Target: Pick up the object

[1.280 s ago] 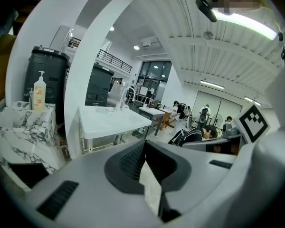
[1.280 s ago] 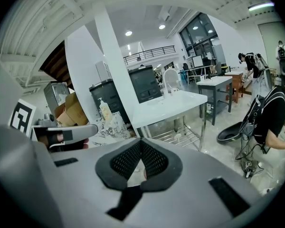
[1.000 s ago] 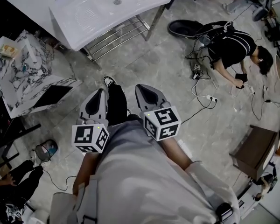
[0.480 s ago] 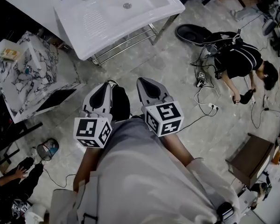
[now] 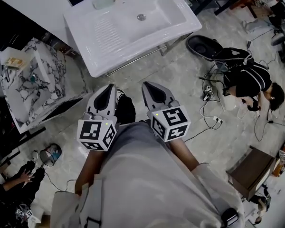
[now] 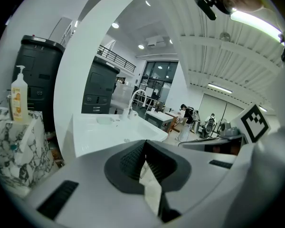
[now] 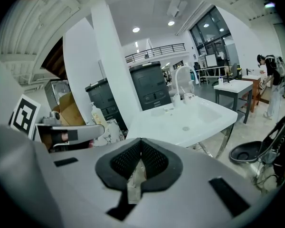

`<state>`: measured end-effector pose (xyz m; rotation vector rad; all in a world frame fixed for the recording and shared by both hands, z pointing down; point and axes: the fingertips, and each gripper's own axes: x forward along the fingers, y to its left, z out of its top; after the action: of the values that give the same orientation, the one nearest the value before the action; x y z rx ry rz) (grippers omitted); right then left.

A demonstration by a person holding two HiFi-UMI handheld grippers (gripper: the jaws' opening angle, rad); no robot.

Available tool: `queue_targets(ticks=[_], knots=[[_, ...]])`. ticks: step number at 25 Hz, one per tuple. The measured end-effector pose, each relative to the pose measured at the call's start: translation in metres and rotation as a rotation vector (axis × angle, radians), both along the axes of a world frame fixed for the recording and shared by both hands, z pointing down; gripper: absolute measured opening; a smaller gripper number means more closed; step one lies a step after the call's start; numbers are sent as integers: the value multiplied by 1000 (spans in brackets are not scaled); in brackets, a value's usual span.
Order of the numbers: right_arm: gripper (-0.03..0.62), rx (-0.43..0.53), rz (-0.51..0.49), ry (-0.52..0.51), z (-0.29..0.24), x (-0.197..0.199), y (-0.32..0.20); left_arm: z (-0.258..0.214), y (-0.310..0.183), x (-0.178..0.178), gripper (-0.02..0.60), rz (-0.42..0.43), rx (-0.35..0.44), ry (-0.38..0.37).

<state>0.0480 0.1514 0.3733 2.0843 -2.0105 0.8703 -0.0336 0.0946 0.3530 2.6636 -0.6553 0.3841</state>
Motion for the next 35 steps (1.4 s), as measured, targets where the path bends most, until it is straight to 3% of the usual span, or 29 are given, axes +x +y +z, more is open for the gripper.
queue_targets(ticks=[7, 15, 22, 28, 35], knots=[[9, 85, -42, -71, -14, 8, -57, -2, -53, 8, 6, -17, 7, 2], [11, 83, -30, -16, -16, 18, -98, 2, -102, 6, 6, -62, 11, 9], [11, 74, -82, 41, -20, 16, -134, 2, -131, 1, 6, -87, 13, 30], [12, 92, -135, 59, -26, 14, -152, 4, -148, -5, 6, -106, 5, 37], [12, 78, -127, 99, -24, 25, -163, 8, -157, -14, 6, -119, -9, 44]])
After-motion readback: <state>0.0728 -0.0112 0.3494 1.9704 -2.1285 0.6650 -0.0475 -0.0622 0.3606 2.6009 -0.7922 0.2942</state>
